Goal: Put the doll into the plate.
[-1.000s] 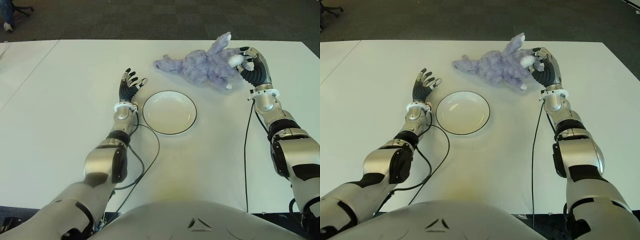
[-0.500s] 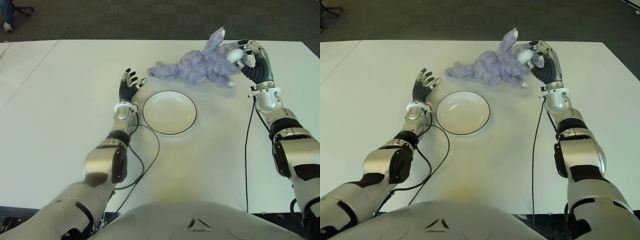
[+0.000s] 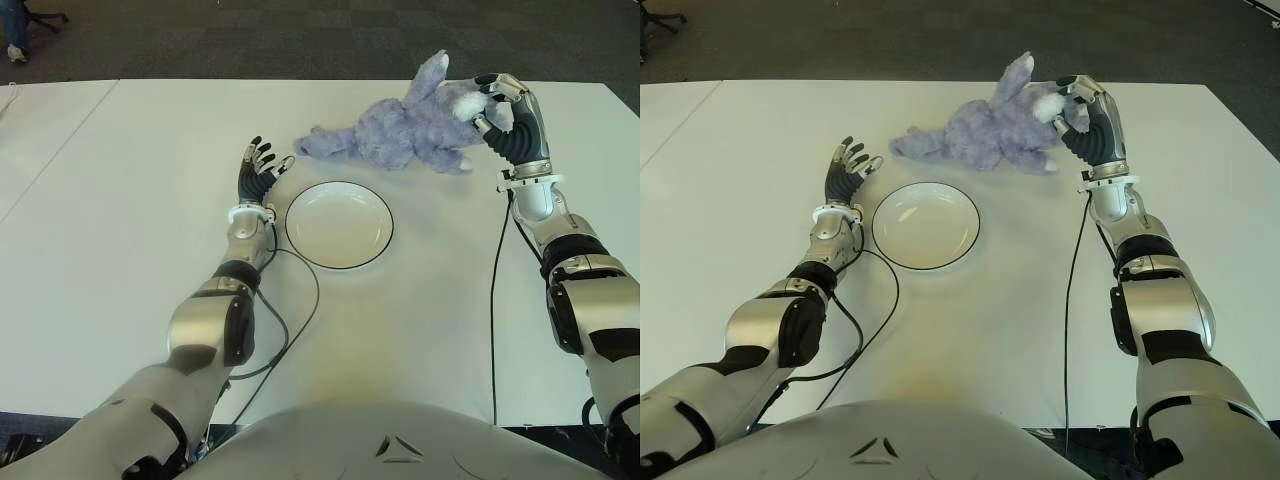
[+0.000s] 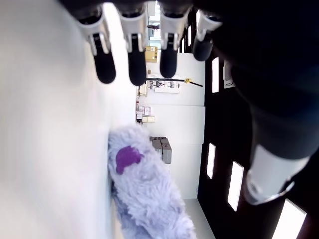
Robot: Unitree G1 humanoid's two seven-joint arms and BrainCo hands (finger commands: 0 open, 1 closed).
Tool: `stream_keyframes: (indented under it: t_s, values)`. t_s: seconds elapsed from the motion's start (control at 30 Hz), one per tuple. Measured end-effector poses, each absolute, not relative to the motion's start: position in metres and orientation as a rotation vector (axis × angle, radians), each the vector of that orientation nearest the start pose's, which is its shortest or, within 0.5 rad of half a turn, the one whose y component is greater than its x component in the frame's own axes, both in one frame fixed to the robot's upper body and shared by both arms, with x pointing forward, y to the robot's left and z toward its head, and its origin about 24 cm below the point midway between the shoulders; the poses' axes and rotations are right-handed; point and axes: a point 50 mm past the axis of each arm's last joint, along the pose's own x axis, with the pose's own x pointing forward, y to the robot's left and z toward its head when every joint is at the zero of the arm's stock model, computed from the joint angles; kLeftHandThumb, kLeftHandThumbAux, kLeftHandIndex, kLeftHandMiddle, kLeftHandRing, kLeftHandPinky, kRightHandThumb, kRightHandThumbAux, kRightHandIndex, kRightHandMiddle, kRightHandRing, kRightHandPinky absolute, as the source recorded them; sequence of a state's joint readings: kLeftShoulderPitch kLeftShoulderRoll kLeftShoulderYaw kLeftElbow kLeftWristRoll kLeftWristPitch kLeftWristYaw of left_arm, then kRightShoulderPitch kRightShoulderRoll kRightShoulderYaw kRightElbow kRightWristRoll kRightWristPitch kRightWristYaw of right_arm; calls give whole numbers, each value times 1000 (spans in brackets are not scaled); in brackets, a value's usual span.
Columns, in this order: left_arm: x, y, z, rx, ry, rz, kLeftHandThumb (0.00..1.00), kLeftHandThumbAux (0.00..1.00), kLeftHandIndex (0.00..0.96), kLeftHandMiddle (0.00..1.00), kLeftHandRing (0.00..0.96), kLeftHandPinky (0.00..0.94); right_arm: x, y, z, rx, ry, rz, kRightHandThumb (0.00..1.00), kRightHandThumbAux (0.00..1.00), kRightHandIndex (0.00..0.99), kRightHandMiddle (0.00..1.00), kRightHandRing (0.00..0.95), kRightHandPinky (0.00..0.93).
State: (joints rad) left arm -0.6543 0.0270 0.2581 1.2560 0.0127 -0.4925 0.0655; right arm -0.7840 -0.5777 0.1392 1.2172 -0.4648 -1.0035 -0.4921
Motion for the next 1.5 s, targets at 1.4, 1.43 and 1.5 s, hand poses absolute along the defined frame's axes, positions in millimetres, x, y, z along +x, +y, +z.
stream_keyframes:
  t_s: [1.4, 1.43, 1.5]
  values:
    - [335, 150, -3, -61, 136, 108, 0, 728, 58, 181, 198, 223, 337, -214, 198, -674, -1076, -51, 690, 723, 426, 486, 538, 574]
    - [335, 150, -3, -61, 136, 108, 0, 726, 61, 185, 202, 224, 336, -211, 201, -668, -1097, -53, 695, 721, 425, 485, 538, 579]
    - [335, 150, -3, -61, 136, 108, 0, 726, 62, 186, 203, 225, 335, -207, 204, -662, -1134, -56, 696, 721, 425, 484, 538, 581]
